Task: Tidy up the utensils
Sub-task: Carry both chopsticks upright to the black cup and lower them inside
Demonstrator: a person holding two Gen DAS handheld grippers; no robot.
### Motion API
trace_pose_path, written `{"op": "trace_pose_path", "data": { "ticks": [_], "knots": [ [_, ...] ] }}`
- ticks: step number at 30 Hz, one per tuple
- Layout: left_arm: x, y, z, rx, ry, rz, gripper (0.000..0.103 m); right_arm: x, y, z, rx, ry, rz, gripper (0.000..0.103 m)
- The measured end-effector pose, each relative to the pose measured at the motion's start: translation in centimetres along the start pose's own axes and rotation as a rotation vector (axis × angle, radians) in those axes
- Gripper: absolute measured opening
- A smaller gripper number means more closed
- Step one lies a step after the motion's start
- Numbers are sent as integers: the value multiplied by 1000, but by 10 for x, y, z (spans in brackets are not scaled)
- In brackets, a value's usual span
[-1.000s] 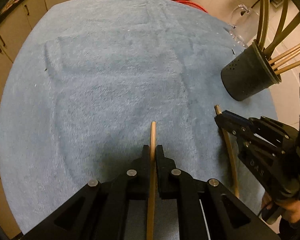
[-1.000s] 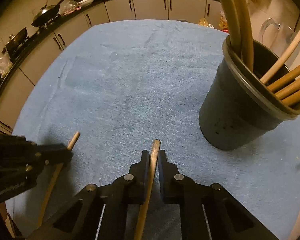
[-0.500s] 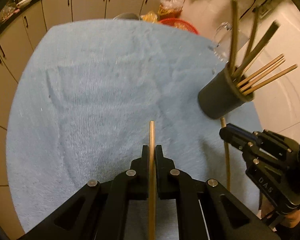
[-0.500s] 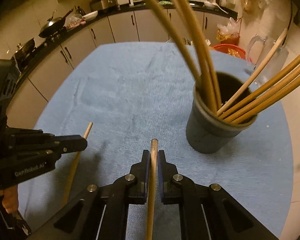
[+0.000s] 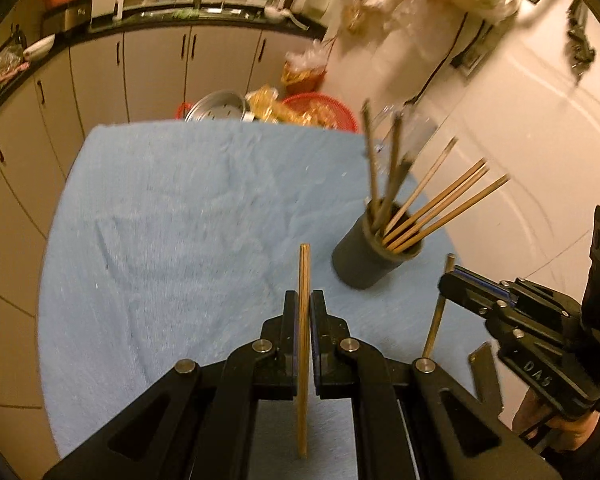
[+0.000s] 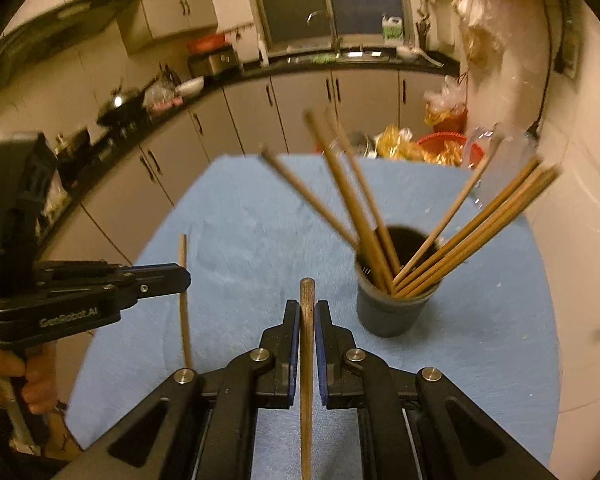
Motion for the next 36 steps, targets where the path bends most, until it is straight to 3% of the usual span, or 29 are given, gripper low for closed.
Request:
{"op": "trace_pose_path", "data": {
  "ticks": [17,27,36],
  "knots": [
    [-54,-59,51,-119,101,-64,5,-23,-65,96,-212,4,-57,8],
    [-81,-83,73,-154,161,-102,5,-25,-86,126,-282,31,-47,8],
    [-97,-110,79,-218,154,-136,5,-31,-102,142,-340,68,-33,8]
  ]
}}
Point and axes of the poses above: each gripper's, at about its wrist camera, not at the fingertips, and z roughly against the way its jaws point, x to its left, y to its underside, the point moved 5 cm from there along -z, roughly the way its jaws point, and after that the axes turned 2 degrees about -x, right-handed, at the moved point
